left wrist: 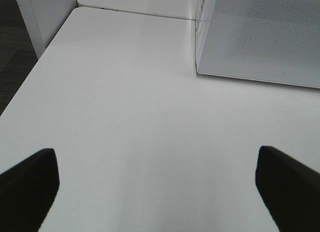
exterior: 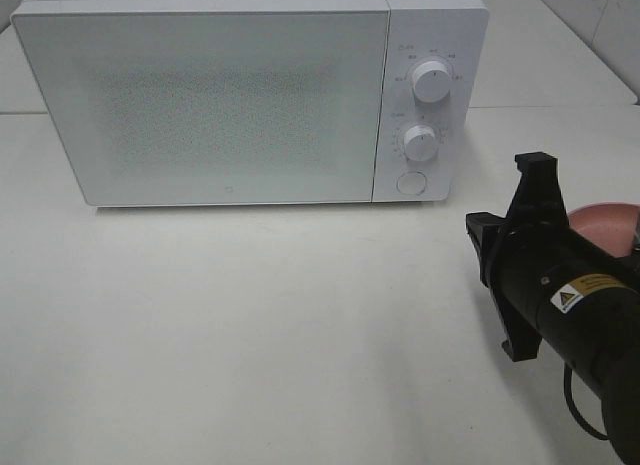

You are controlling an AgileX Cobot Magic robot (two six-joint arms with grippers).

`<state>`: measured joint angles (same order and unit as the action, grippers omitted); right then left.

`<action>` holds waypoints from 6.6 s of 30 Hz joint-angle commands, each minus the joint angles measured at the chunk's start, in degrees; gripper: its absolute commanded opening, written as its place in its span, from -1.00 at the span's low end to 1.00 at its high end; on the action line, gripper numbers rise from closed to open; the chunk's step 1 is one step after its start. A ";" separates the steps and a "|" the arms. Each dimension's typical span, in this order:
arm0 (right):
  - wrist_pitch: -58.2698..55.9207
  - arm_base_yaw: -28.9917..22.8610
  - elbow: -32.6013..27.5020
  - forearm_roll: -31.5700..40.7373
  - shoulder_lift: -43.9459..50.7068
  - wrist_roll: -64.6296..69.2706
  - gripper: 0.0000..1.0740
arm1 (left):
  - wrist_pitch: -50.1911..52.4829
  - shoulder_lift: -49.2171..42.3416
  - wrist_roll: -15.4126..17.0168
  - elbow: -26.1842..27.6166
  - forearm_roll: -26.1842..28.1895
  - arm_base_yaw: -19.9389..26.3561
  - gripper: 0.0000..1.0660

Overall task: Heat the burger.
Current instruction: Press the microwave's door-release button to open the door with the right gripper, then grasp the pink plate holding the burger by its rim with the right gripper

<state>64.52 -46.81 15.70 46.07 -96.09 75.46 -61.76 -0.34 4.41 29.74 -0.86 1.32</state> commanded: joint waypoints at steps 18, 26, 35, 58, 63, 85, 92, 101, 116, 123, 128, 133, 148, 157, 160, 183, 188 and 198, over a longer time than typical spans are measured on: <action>3.09 0.23 9.80 -0.40 -12.95 2.86 -1.00 | 0.57 -0.86 0.06 -0.11 0.11 -0.06 0.88; 1.55 4.30 14.21 -2.35 -16.10 3.44 -1.00 | 0.57 -0.86 0.06 -0.11 0.11 -0.06 0.88; -0.80 8.08 19.48 -4.24 -19.02 3.44 -1.00 | 0.57 -0.86 0.06 -0.11 0.11 -0.06 0.88; -5.21 13.46 29.51 -6.65 -26.70 3.44 -1.00 | 0.57 -0.86 0.06 -0.11 0.11 -0.06 0.88; -5.73 13.52 30.88 -6.30 -27.73 3.38 -1.00 | 0.57 -0.86 0.06 -0.11 0.11 -0.06 0.88; -5.61 14.84 35.24 -4.81 -30.83 2.06 -1.00 | 0.57 -0.86 0.06 -0.11 0.11 -0.06 0.88; -3.44 14.84 36.90 -4.53 -30.83 0.74 -1.00 | 0.57 -0.86 0.06 -0.11 0.11 -0.06 0.88; -1.43 17.48 41.08 -4.76 -31.51 -1.60 -1.00 | 0.57 -0.86 0.06 -0.11 0.11 -0.06 0.88; -2.41 18.05 41.08 -5.84 -29.79 -3.32 -1.00 | 0.57 -0.86 0.06 -0.11 0.11 -0.06 0.88; -6.07 17.93 36.84 -6.76 -26.93 -4.47 -1.00 | 0.57 -0.86 0.06 -0.11 0.11 -0.06 0.88; -9.17 17.93 34.66 -9.68 -25.44 -4.41 -1.00 | 0.57 -0.86 0.06 -0.11 0.11 -0.06 0.88; -10.94 17.25 32.60 -11.06 -24.29 -4.35 -1.00 | 0.57 -0.86 0.06 -0.11 0.11 -0.06 0.88; -14.04 16.67 22.06 -13.69 -17.07 -7.45 -1.00 | 0.57 -0.86 0.06 -0.11 0.11 -0.06 0.88; -21.03 16.67 16.62 -17.07 -9.00 -14.15 -1.00 | 0.57 -0.86 0.06 -0.11 0.11 -0.06 0.88; -27.27 16.67 15.07 -17.07 -5.50 -19.82 -1.00 | 0.57 -0.86 0.06 -0.11 0.11 -0.06 0.88; -68.93 16.84 18.91 -19.94 5.44 -68.87 -1.00 | 0.57 -0.86 0.06 -0.11 0.11 -0.06 0.88; -80.62 16.84 23.95 -27.79 5.44 -72.02 -1.00 | 0.57 -0.86 0.06 -0.11 0.11 -0.06 0.88; -103.93 18.05 33.23 -43.20 5.67 -71.96 -0.91 | 0.57 -0.86 0.06 -0.11 0.11 -0.06 0.88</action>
<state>-36.15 -29.62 47.90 4.58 -91.10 4.41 -61.76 -0.34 4.41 29.74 -0.86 1.32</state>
